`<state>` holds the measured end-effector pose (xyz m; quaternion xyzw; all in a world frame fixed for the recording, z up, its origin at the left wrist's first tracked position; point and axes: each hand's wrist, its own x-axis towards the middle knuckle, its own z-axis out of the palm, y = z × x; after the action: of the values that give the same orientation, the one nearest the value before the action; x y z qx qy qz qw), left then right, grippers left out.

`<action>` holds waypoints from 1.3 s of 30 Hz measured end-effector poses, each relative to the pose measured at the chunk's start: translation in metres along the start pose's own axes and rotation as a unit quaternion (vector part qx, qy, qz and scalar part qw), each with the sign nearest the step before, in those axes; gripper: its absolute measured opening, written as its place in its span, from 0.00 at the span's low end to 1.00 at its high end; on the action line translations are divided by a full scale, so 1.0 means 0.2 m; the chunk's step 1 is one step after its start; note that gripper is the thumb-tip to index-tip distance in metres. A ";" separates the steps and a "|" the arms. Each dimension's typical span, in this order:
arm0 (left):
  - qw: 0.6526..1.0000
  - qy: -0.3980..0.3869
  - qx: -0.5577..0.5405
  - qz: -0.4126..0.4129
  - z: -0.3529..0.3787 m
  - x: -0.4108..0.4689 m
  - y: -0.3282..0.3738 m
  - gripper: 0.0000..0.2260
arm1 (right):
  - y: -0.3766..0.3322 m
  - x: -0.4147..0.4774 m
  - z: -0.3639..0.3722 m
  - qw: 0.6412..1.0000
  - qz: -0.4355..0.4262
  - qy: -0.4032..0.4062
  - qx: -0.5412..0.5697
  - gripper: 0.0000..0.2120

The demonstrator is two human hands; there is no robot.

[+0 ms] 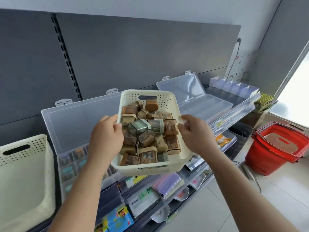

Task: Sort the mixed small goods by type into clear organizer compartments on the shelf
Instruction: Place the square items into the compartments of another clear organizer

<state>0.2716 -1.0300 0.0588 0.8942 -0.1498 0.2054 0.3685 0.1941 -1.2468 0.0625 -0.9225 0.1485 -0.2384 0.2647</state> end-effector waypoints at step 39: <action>0.954 0.074 0.111 -0.269 1.01 0.35 0.33 0.09 | 0.90 1.21 0.36 0.944 -0.161 -0.268 0.100 0.17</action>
<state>0.3560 -1.2290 0.0025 0.9190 0.1479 0.1791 0.3185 0.4088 -1.4598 -0.0044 -0.9328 -0.1031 -0.0349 0.3436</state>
